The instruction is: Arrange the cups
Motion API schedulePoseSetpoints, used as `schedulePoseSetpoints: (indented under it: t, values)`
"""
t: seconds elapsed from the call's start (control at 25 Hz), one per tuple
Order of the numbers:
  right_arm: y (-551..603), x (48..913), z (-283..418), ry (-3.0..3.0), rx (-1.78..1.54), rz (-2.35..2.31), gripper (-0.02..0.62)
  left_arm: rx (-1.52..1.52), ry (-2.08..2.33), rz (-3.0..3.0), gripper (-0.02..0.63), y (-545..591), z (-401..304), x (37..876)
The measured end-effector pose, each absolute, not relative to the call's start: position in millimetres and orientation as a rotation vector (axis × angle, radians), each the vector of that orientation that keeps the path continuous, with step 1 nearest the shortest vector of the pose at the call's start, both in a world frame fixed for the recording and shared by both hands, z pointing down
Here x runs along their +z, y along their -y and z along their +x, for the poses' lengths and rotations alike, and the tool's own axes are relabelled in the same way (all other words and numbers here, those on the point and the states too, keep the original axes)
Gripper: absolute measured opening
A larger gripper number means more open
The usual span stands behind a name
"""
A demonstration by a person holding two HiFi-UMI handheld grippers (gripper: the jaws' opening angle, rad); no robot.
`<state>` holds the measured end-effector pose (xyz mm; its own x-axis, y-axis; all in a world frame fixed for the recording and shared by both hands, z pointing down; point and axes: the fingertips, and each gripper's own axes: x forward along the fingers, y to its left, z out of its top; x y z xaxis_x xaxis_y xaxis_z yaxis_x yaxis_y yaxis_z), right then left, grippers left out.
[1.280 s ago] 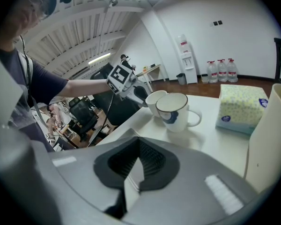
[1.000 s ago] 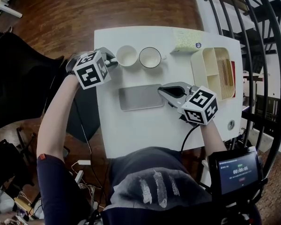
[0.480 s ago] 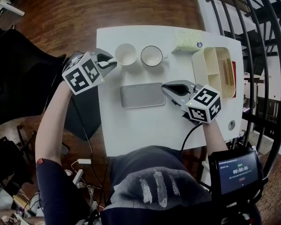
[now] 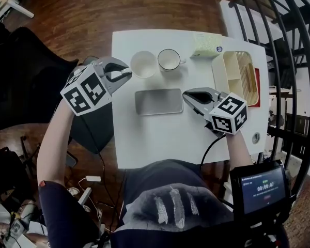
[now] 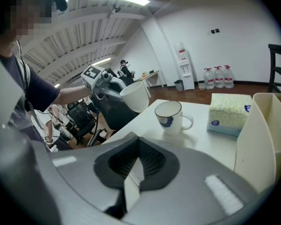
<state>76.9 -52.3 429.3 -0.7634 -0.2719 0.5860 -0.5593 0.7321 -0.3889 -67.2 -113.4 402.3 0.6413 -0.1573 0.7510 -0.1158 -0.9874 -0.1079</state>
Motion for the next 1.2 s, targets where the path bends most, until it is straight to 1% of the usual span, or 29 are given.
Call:
schedulePoseSetpoints:
  t: [0.4, 0.6, 0.84, 1.2]
  values:
    - [24, 425, 76, 2.436, 0.725, 0.592, 0.005, -1.265, -0.242, -2.849, 0.058, 62, -59, 412]
    - [10, 428, 80, 2.430, 0.717, 0.573, 0.005, -1.232, -0.241, -2.902, 0.058, 41, -50, 429]
    - [0, 427, 85, 2.422, 0.711, 0.575, 0.005, -1.223, -0.230, -2.937, 0.058, 24, -42, 449]
    - [-6, 432, 89, 2.404, 0.716, 0.585, 0.005, -1.124, -0.239, -3.025, 0.058, 19, -39, 460]
